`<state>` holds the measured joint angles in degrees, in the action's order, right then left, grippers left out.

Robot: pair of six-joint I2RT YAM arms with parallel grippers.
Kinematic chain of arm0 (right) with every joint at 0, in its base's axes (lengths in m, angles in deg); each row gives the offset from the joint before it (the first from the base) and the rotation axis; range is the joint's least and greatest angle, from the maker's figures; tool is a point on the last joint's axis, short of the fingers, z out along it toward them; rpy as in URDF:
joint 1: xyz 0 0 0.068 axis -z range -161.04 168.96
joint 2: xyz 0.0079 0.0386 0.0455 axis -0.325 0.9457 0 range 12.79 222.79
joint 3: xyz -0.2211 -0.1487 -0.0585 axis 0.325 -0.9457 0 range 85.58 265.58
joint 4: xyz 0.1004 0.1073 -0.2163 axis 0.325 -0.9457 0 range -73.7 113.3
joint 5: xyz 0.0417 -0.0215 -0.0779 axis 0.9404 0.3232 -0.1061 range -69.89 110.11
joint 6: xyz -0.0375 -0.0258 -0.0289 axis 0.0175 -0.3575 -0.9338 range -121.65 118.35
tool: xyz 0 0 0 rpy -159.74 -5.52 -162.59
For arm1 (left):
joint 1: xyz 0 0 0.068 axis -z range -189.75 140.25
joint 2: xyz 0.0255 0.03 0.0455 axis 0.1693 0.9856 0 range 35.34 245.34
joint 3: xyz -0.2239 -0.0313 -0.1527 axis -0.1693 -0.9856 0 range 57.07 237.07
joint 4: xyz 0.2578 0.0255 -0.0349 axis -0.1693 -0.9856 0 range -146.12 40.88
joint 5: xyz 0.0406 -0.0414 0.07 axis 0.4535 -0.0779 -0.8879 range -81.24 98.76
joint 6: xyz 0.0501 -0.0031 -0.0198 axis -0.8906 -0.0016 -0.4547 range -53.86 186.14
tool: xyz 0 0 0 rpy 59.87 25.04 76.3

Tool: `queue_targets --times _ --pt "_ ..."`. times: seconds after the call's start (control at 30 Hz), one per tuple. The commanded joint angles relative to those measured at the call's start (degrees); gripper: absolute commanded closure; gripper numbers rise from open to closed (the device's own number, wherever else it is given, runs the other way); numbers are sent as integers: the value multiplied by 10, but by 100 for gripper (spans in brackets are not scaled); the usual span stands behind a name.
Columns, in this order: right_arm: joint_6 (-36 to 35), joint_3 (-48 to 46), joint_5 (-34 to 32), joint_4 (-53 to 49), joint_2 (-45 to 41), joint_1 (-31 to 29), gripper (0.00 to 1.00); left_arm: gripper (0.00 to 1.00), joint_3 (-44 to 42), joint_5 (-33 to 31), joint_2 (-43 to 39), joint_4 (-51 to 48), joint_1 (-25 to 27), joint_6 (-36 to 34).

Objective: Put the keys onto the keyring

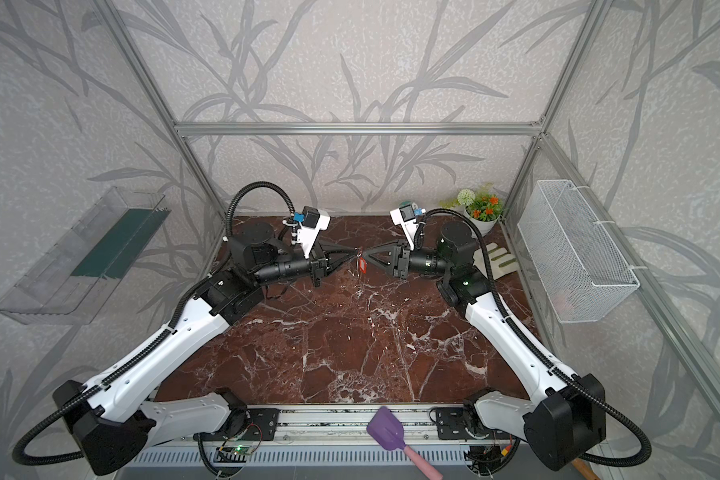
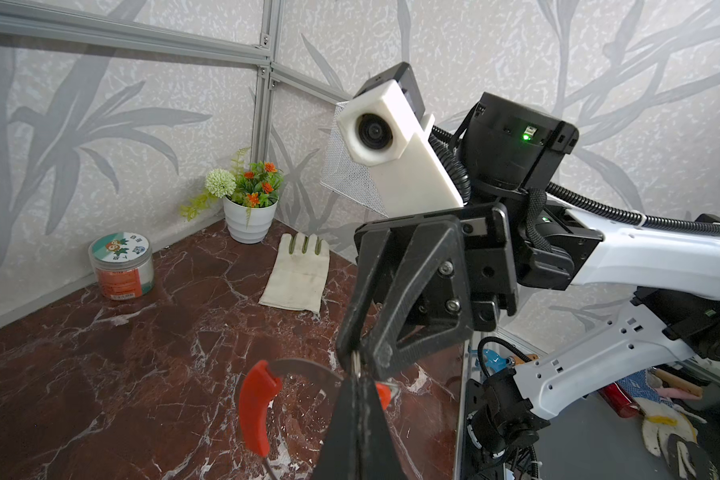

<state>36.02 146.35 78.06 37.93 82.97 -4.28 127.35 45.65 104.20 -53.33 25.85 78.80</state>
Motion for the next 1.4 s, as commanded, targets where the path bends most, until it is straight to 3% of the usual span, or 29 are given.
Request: queue_targets --times 0.0,0.23,0.8,0.97,1.03,1.37 --pt "-6 3 6 -1 -2 -4 86 100 4 0 -11 19 2 3" --pt "-7 5 7 -19 0 -6 100 100 6 -4 -12 19 2 4" --pt "-35 5 -9 -38 24 -27 100 100 12 10 -7 28 3 12" --pt "-41 15 -9 -50 30 -27 95 100 10 3 -8 25 3 8" --pt "-36 15 -2 -43 30 -26 99 100 8 2 -9 27 3 6" --pt "19 -11 28 24 35 -47 100 100 0 -4 0 49 2 12"
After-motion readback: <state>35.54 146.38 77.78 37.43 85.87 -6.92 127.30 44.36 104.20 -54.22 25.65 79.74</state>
